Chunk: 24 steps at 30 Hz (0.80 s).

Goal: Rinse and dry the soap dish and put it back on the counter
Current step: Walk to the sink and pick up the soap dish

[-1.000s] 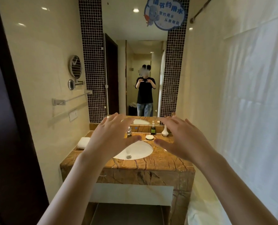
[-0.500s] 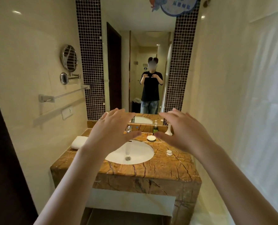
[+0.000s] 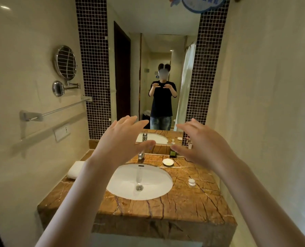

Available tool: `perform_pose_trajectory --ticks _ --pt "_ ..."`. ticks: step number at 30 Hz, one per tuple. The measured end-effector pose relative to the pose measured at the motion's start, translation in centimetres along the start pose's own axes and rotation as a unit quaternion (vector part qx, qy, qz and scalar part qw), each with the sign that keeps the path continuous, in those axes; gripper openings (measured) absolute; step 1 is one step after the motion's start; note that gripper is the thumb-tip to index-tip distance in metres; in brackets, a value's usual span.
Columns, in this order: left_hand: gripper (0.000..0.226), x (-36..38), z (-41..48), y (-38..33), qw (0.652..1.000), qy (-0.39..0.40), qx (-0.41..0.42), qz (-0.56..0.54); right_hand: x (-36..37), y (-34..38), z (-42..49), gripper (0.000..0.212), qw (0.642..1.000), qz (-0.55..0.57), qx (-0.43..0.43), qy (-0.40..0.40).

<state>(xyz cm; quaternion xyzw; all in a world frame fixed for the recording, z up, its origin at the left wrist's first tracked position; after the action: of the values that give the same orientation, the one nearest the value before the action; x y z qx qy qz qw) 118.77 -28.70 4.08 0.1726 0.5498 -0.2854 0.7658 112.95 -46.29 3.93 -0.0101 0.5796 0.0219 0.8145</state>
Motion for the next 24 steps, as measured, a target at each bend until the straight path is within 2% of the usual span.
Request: perform_pose_trajectory --ticks 12,24 --pt "0.07 3.0 9.6 6.7 0.999 0.01 0.022 -0.021 4.2 -1.1 10.9 0.071 0.999 0.008 0.041 0.024" --pt "0.07 9.1 19.6 11.8 0.999 0.031 0.008 -0.026 9.6 -4.5 22.3 0.072 0.999 0.024 0.015 0.038"
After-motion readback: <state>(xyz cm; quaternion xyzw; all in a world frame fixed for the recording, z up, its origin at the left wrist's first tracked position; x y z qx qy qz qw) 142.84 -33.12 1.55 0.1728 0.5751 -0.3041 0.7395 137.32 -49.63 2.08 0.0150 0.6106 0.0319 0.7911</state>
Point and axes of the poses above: each hand's wrist, its own z-axis towards the middle knuckle, its own x-axis out of the palm, y = z × x, the point moved 7 cm from there along z, towards the middle knuckle, and after that the axes turned 13 degrees about y, right-handed, at the moved point
